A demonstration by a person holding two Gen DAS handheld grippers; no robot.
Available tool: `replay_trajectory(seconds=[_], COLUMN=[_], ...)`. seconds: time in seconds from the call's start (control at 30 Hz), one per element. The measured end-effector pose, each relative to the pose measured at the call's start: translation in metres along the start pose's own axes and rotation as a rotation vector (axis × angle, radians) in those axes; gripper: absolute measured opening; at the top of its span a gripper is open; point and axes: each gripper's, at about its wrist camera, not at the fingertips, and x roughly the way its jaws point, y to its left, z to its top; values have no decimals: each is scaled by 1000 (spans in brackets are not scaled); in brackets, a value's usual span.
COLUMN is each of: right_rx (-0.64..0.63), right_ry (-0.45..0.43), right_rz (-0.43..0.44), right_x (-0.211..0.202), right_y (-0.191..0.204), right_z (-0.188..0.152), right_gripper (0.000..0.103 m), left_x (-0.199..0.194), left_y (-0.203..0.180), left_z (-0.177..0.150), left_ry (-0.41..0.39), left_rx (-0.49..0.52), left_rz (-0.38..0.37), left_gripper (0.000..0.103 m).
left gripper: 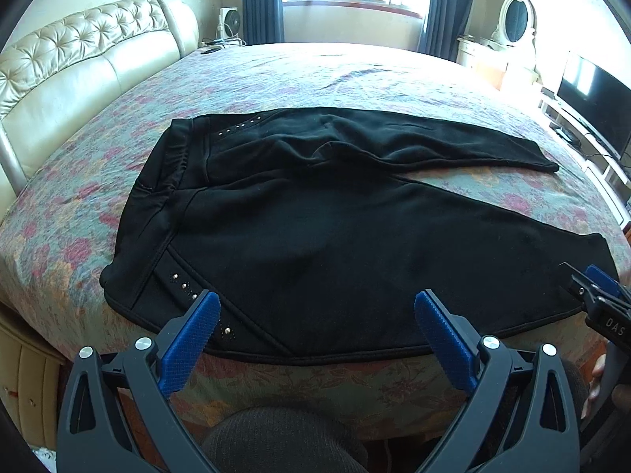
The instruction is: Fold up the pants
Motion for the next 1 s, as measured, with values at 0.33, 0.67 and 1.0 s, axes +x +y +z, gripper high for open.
replay_trajectory(seconds=[0.33, 0.67, 1.0], right_rx=[50, 70, -59], right_ry=[-168, 1, 60], right_rz=[70, 120, 140], right_x=[-4, 45, 75], right_y=[-13, -1, 38], right_z=[28, 40, 40], right_gripper=[101, 101, 101], left_x=[32, 134, 233], left_y=[99, 255, 278], left_z=[79, 165, 198], left_ry=[-10, 71, 234], left_rx=[14, -148, -298], left_rz=[-135, -214, -446], left_gripper=[99, 99, 99])
